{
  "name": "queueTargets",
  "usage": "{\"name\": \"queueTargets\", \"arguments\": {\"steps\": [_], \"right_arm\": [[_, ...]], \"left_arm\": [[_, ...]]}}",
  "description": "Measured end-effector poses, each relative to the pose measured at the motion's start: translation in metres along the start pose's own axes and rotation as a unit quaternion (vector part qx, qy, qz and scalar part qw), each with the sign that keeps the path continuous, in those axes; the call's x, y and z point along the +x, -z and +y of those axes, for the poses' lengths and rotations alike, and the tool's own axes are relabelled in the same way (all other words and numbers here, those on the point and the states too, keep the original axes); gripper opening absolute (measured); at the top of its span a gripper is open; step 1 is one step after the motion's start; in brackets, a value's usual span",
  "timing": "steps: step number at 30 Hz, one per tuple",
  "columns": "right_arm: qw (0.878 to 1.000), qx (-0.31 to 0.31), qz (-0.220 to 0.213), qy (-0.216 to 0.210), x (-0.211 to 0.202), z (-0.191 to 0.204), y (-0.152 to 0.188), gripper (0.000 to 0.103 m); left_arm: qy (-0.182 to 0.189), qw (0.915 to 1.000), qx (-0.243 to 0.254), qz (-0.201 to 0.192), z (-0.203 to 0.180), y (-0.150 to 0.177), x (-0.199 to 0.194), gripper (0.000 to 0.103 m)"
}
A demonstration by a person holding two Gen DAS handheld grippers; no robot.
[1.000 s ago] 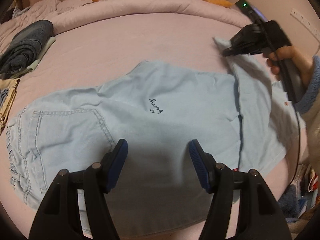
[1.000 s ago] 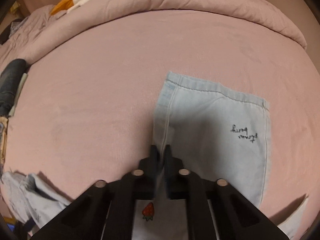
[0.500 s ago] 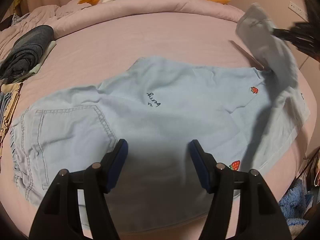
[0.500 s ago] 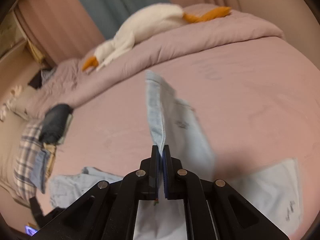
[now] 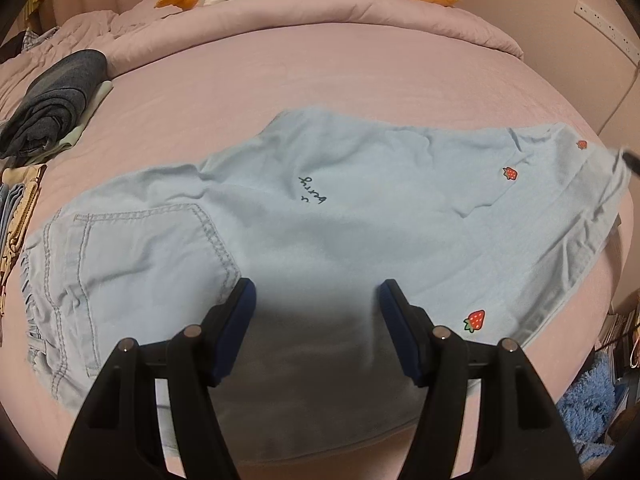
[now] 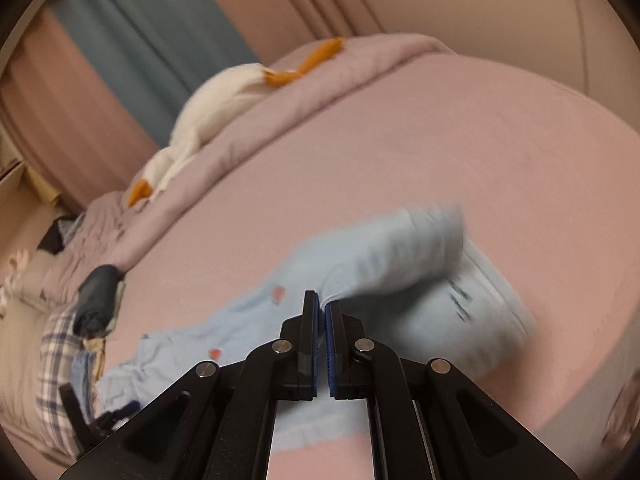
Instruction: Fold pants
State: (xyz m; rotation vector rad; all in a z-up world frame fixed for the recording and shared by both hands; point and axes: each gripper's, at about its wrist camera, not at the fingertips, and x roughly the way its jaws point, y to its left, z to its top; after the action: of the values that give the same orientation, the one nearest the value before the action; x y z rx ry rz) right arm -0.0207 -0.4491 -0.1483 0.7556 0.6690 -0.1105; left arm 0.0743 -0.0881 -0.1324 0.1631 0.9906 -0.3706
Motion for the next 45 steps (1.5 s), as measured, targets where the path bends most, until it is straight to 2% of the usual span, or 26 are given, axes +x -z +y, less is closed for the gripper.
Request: {"name": "queueTargets", "arguments": {"steps": [4,6,8,10,14,18,22,25,28,32,34,35,36,37,38,39,40,42,44,45], "right_arm": [[0.998,0.030,0.042,0.025,0.020,-0.022,0.014,0.005],[0.995,0.065,0.071,0.027,0.033,-0.035,0.021,0.005],[0.990,0.110,0.085,0.019,0.039,-0.050,0.025,0.011],[0.986,0.148,0.075,-0.005,0.037,-0.061,0.026,0.015],[0.979,0.196,0.046,-0.038,0.032,-0.074,0.022,0.033],[0.968,0.239,0.040,-0.060,0.032,-0.081,0.020,0.035],[0.966,0.256,0.012,-0.043,0.019,-0.082,0.023,0.035],[0.960,0.272,0.022,-0.065,0.018,-0.089,0.020,0.049],[0.951,0.301,0.007,-0.068,0.022,-0.101,0.015,0.050],[0.938,0.336,0.013,-0.085,0.036,-0.106,0.006,0.050],[0.938,0.341,0.027,-0.059,0.042,-0.106,0.004,0.050],[0.932,0.356,0.026,-0.070,0.044,-0.107,0.004,0.050],[0.930,0.356,0.024,-0.082,0.044,-0.106,0.003,0.050],[0.935,0.346,0.022,-0.077,0.044,-0.104,0.000,0.050],[0.944,0.325,0.021,-0.062,0.043,-0.100,-0.005,0.045],[0.952,0.302,0.018,-0.053,0.042,-0.097,-0.010,0.035],[0.961,0.274,0.012,-0.045,0.040,-0.094,-0.015,0.015],[0.977,0.213,0.003,-0.023,0.031,-0.080,-0.025,0.012],[0.990,0.139,-0.036,-0.008,0.007,-0.061,-0.029,0.012],[0.992,0.112,-0.054,0.002,-0.003,-0.054,-0.029,0.012]], "left_arm": [[-0.001,1.0000,0.001,0.002,0.000,0.000,0.000,0.064],[-0.001,1.0000,0.000,0.002,0.001,0.000,0.000,0.064],[-0.001,1.0000,-0.001,0.003,0.002,0.000,0.000,0.064],[-0.002,1.0000,-0.002,0.003,0.003,0.000,-0.001,0.064],[-0.007,1.0000,0.001,0.006,0.001,0.000,0.001,0.064],[-0.012,0.9999,0.002,0.010,0.001,0.000,0.000,0.064],[-0.017,0.9997,0.001,0.015,0.001,0.000,0.000,0.064],[-0.019,0.9997,0.002,0.017,0.001,0.000,0.000,0.064],[-0.024,0.9995,0.003,0.021,0.001,-0.001,0.002,0.064],[-0.028,0.9994,0.002,0.021,0.001,0.000,0.000,0.064],[-0.029,0.9993,0.000,0.024,0.000,0.001,0.002,0.064],[-0.030,0.9993,0.000,0.024,0.000,0.001,0.001,0.064],[-0.031,0.9992,0.000,0.024,-0.001,0.000,0.001,0.064],[-0.032,0.9992,0.000,0.024,-0.001,0.000,0.001,0.064],[-0.033,0.9992,0.001,0.025,-0.001,0.000,0.001,0.064],[-0.034,0.9991,0.003,0.025,-0.002,0.001,0.002,0.064],[-0.034,0.9991,0.005,0.025,-0.002,0.001,0.001,0.064],[-0.035,0.9990,0.012,0.026,-0.003,0.001,0.001,0.064],[-0.033,0.9990,0.014,0.027,-0.001,0.002,0.001,0.064],[-0.033,0.9989,0.015,0.028,0.000,0.003,0.002,0.064]]}}
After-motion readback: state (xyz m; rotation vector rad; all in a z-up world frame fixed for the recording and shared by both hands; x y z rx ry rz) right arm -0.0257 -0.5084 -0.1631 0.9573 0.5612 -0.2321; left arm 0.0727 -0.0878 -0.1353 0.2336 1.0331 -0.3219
